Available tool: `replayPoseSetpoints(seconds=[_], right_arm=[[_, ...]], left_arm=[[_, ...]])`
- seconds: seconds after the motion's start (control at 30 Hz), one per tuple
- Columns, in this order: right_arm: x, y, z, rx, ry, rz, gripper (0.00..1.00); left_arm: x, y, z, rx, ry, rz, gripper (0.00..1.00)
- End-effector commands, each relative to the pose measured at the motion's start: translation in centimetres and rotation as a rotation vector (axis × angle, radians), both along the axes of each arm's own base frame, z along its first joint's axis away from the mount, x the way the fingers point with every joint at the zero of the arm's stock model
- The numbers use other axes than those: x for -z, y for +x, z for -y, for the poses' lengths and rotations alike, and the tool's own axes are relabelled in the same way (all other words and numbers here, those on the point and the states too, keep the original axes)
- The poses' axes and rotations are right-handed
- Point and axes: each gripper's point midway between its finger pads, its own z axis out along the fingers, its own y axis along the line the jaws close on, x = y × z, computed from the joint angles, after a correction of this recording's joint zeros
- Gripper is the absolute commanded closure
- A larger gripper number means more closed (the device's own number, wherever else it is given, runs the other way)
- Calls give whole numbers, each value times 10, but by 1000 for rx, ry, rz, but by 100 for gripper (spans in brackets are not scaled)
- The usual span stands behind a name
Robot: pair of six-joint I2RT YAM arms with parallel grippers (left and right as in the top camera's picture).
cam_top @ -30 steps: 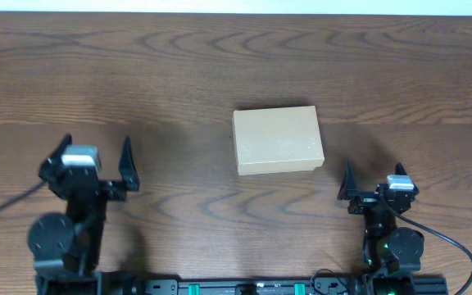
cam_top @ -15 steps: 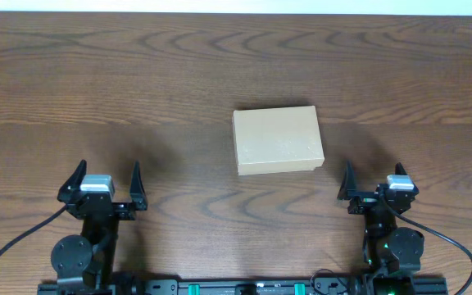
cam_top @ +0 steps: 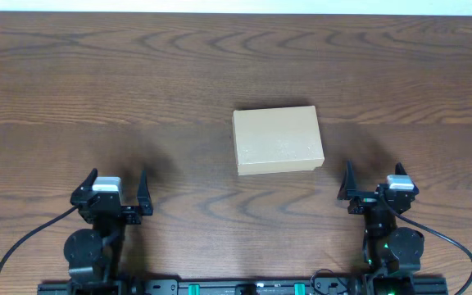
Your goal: Pack container
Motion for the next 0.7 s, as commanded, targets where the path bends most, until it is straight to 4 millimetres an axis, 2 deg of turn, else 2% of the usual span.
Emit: replayPoseSetpoints(seconds=[0.0, 0.1, 0.67], right_arm=[[1, 0, 1, 4, -12, -3, 1], [1, 0, 1, 4, -12, -3, 1], [1, 0, 1, 4, -12, -3, 1]], left_arm=[[20, 0, -1, -4, -15, -45, 5], [34, 1, 0, -8, -44, -74, 5], [34, 1, 1, -13, -79, -76, 5]])
